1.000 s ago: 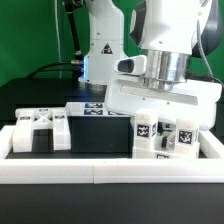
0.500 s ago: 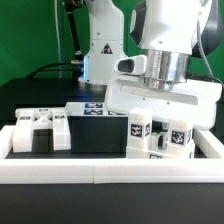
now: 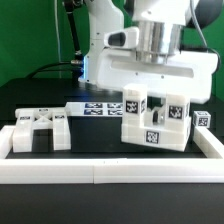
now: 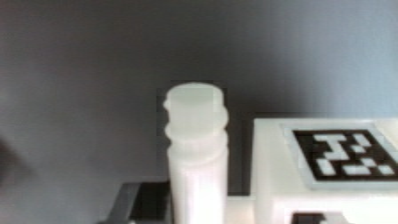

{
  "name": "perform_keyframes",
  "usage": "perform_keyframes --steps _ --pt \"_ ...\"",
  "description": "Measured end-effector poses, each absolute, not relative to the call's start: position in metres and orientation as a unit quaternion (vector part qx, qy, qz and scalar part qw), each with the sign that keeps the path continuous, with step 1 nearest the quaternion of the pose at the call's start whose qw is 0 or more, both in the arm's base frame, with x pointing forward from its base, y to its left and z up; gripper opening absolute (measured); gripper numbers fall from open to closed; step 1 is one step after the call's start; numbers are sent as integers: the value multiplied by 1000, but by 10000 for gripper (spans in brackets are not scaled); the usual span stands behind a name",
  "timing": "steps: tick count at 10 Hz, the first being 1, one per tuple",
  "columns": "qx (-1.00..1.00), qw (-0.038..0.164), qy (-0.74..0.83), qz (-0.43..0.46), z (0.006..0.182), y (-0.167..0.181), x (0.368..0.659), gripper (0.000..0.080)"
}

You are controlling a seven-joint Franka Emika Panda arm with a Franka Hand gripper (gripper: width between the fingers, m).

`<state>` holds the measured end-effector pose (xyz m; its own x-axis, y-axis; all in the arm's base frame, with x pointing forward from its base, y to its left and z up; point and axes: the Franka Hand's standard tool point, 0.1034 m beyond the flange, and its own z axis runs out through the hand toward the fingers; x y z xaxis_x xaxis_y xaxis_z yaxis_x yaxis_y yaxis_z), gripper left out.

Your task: Assemble chair

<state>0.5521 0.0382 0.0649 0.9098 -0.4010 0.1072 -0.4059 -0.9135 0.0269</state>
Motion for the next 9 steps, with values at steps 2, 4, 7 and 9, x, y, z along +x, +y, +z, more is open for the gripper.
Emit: perform_keyframes --steps 2,4,7,9 --pt "977 24 -207 37 70 30 550 252" --pt "979 27 -203 1 68 27 544 252" --pt "971 22 -200 -127 79 15 533 253" --pt "957 13 -204 -207 96 7 530 253"
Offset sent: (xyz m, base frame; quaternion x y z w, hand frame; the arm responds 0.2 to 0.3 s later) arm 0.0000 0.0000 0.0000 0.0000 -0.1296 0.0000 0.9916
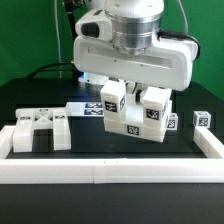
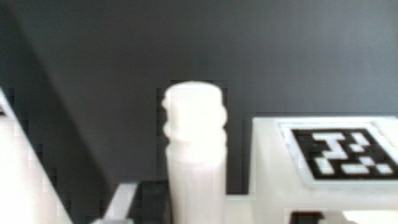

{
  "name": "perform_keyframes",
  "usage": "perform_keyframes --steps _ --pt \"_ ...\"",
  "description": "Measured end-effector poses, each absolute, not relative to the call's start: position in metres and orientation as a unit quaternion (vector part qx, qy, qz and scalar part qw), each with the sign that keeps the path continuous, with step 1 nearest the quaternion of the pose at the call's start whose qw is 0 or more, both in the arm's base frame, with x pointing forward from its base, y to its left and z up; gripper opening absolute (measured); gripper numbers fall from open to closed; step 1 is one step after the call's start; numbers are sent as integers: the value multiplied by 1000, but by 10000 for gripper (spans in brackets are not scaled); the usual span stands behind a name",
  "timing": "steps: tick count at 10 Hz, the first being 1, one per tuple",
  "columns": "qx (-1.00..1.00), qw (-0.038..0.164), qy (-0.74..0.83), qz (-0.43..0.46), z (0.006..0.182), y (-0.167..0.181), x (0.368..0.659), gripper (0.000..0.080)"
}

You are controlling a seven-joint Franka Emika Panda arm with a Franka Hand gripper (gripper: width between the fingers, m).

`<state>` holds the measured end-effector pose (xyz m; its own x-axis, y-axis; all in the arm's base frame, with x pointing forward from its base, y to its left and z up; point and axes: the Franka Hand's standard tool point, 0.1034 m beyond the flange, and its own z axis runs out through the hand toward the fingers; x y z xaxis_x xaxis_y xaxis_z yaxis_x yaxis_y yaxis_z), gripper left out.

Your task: Assemble chair

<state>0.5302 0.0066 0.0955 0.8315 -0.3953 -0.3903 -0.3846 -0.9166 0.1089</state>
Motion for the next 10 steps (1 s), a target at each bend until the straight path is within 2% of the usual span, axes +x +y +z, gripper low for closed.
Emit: perform_keyframes --steps 4,5,8,10 --pt "930 19 -208 -301 91 -7 523 254" --pt "920 10 -201 -337 97 -6 515 254" --pt "893 -25 -205 -400 94 -14 511 254" --pt "871 -24 -210 -443 89 -21 506 254"
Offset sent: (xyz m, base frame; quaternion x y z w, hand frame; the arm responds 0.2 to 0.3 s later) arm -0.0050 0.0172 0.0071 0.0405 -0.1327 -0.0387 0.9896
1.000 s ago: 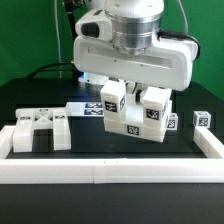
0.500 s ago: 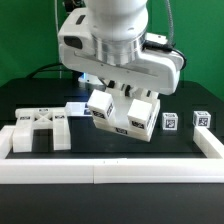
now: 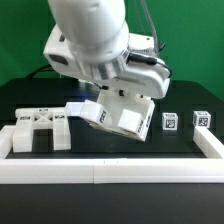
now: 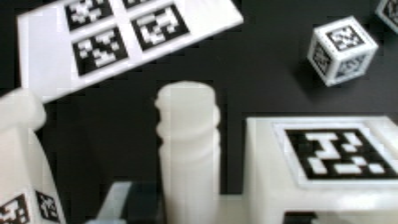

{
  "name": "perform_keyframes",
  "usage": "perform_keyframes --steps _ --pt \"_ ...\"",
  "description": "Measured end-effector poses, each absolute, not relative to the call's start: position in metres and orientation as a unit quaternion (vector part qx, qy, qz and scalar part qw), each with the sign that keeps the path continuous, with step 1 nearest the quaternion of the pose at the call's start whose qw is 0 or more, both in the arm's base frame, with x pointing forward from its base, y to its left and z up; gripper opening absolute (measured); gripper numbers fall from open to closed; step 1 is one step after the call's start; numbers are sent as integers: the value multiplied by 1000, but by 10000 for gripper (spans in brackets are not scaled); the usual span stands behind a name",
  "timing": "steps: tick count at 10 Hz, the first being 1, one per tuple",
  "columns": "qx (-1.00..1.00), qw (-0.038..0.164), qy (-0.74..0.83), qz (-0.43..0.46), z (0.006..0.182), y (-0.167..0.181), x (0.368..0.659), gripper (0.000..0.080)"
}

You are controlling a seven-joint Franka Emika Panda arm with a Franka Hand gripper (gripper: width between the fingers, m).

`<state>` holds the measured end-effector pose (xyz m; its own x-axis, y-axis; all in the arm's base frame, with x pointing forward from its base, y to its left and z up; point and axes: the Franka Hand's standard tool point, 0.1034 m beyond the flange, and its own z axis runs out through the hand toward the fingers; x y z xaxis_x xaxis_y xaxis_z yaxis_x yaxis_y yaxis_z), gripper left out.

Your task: Assemble chair

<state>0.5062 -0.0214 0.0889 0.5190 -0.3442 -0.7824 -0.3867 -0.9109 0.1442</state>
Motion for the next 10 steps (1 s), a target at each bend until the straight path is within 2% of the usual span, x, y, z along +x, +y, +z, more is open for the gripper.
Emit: perform_keyframes --steps 3,6,7,8,9,10 --pt "-836 22 212 506 79 -35 498 254" --pt "-835 21 212 507 75 -39 500 254" --pt "-836 21 213 505 75 -40 500 423" --pt "-837 21 213 503 74 -41 501 556" --pt "-838 21 214 501 73 -41 502 556" --pt "-840 19 214 499 72 -42 503 630"
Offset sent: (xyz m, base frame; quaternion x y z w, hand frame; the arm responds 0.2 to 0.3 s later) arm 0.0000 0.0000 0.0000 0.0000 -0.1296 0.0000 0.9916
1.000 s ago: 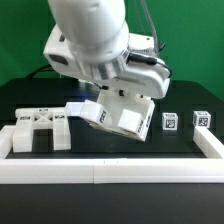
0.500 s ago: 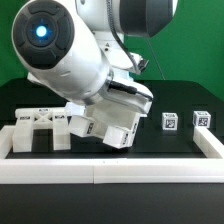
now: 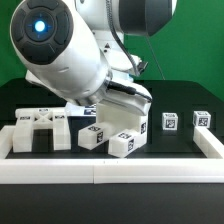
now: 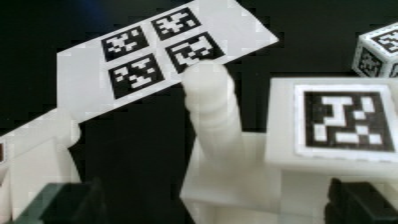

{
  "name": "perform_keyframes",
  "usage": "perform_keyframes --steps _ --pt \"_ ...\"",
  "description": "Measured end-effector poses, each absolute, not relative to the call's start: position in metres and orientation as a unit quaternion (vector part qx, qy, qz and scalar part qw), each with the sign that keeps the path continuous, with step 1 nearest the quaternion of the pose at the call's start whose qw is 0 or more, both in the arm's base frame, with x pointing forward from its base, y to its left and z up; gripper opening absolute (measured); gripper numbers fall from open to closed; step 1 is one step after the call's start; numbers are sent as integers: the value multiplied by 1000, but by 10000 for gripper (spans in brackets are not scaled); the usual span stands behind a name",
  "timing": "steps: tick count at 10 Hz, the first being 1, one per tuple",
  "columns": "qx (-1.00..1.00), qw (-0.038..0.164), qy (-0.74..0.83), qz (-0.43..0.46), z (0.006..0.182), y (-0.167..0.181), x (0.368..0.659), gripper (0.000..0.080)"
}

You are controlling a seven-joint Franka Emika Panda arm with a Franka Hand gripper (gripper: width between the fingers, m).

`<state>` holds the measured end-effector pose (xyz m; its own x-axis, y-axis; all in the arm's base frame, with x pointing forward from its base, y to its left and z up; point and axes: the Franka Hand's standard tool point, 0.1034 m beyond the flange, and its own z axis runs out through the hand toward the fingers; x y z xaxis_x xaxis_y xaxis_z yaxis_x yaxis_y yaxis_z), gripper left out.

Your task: Assemble chair

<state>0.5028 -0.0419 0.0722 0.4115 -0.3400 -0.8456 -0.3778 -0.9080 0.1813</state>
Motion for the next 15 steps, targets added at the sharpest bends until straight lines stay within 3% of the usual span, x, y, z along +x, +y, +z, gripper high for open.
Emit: perform_keyframes --steps 3,8,12,13,15 --pt "-868 0 199 455 64 -54 520 649" --pt "-880 10 192 435 75 -78 537 649" --pt "-896 7 195 400 71 -83 549 649" --pt "-920 3 193 340 68 -83 566 649" --pt "-948 1 173 268 72 -83 570 649"
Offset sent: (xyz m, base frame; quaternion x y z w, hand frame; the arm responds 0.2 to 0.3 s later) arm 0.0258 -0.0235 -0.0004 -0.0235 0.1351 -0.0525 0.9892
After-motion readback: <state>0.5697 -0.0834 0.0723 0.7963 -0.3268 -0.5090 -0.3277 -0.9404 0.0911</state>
